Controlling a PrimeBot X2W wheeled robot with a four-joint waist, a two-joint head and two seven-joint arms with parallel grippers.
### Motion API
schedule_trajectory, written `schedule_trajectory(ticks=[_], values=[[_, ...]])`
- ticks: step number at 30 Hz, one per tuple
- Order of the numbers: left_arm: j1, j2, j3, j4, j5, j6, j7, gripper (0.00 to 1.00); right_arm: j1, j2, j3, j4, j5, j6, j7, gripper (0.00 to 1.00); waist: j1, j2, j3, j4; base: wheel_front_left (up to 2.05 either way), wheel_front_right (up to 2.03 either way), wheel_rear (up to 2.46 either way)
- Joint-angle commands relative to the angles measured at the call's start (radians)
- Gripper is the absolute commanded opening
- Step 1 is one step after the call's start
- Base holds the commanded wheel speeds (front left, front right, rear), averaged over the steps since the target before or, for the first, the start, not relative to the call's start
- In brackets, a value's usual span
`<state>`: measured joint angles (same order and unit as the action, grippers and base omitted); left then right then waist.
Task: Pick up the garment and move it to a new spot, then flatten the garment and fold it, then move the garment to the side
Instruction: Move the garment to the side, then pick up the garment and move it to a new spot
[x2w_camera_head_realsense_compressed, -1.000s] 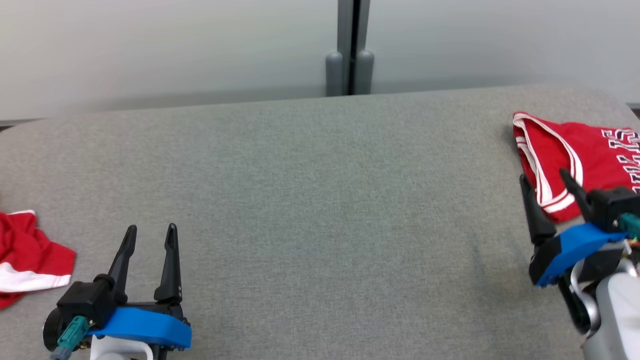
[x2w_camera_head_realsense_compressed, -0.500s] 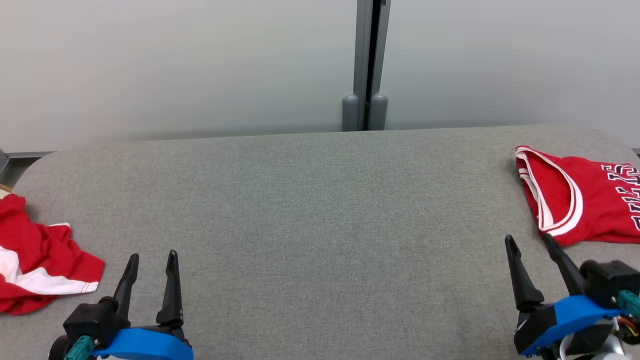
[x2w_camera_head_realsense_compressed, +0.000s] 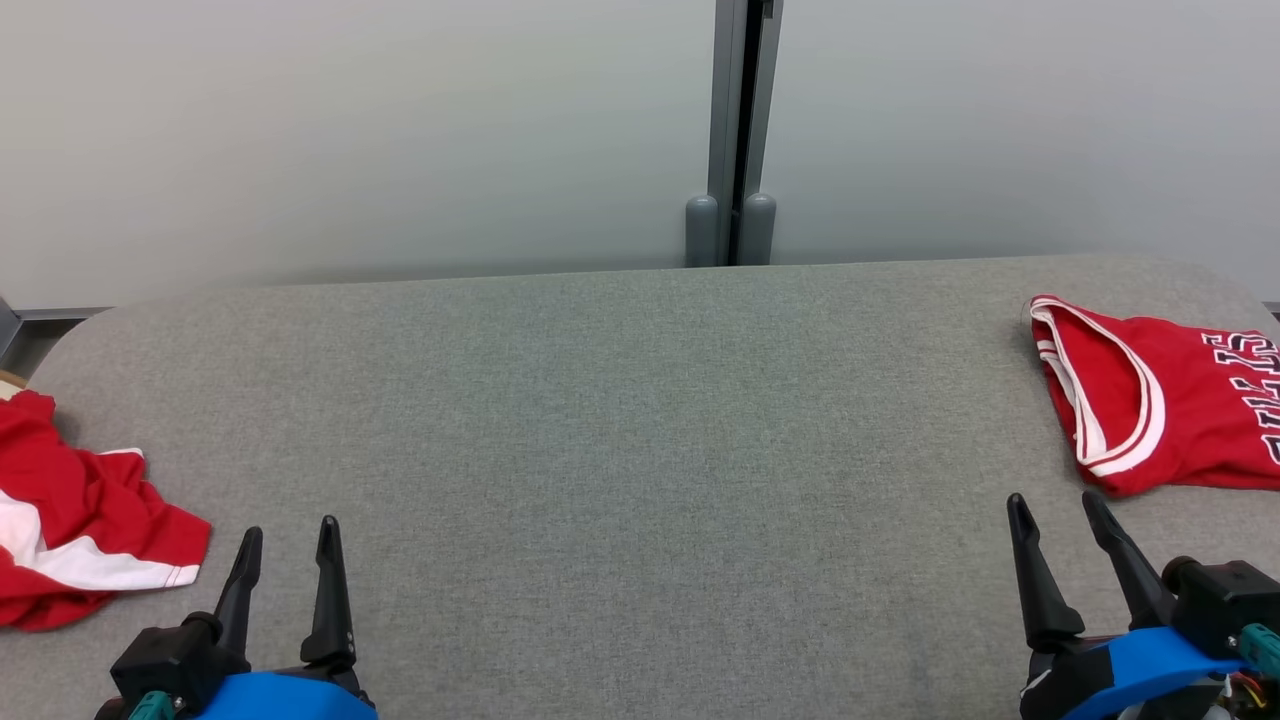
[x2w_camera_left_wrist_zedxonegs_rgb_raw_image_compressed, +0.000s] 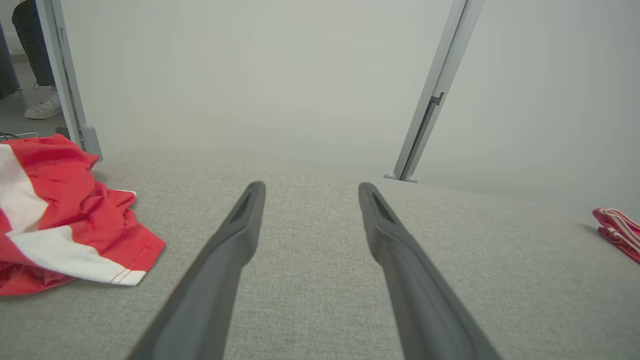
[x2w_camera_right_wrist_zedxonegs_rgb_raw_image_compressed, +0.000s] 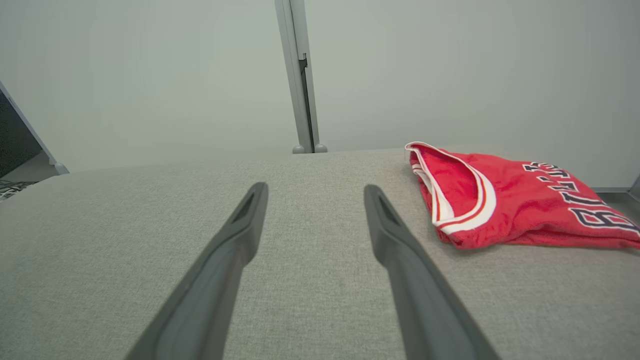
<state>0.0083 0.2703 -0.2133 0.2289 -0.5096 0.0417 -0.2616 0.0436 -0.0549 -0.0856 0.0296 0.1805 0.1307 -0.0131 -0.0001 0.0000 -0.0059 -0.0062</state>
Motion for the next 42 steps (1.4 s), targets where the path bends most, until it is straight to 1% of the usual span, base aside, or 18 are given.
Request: schedule_trajectory(ticks=[1,10,17,23,27,28,37,42], values=[[0.012,0.001,0.008,-0.007,0.010,-0.006,-0.004,1.00,0.011,0.004,0.003,0.000,0.008,0.000,-0.007,1.00,0.0001,0.0000,0.003,-0.001,0.00,0.00,0.00],[0.018,-0.002,0.022,-0.008,0.021,-0.017,-0.004,1.00,0.017,0.005,0.002,0.015,0.009,0.000,-0.009,1.00,0.0001,0.0000,0.006,0.002,0.00,0.00,0.00],[0.003,-0.002,0.022,-0.009,0.026,-0.019,-0.004,1.00,0.009,0.005,0.025,0.025,0.016,0.000,-0.019,1.00,0.0001,0.0000,0.009,0.043,0.00,0.00,0.00],[0.002,-0.004,0.019,-0.009,0.028,-0.016,-0.004,1.00,-0.013,0.005,0.048,0.037,0.019,0.000,-0.024,1.00,0.0001,0.0000,0.012,0.124,0.00,0.00,0.00],[0.013,0.002,0.017,-0.014,0.028,-0.014,-0.002,1.00,-0.015,0.005,0.059,0.045,0.021,0.000,-0.025,1.00,0.0001,0.0000,0.009,0.196,0.00,0.00,0.00],[0.013,0.002,0.017,-0.014,0.028,-0.014,-0.002,1.00,-0.015,0.005,0.059,0.045,0.021,0.000,-0.025,1.00,0.0001,0.0000,0.009,0.196,0.00,0.00,0.00],[0.027,0.015,0.010,-0.034,0.032,-0.009,0.010,1.00,-0.006,0.005,0.075,0.055,0.034,0.000,-0.024,1.00,0.0001,0.0000,-0.007,0.379,0.00,0.00,0.00],[0.048,0.028,0.017,-0.052,0.027,0.002,0.019,1.00,-0.004,0.005,0.089,0.066,0.044,0.000,-0.031,1.00,0.0001,0.0000,-0.015,0.454,0.00,0.00,0.00]])
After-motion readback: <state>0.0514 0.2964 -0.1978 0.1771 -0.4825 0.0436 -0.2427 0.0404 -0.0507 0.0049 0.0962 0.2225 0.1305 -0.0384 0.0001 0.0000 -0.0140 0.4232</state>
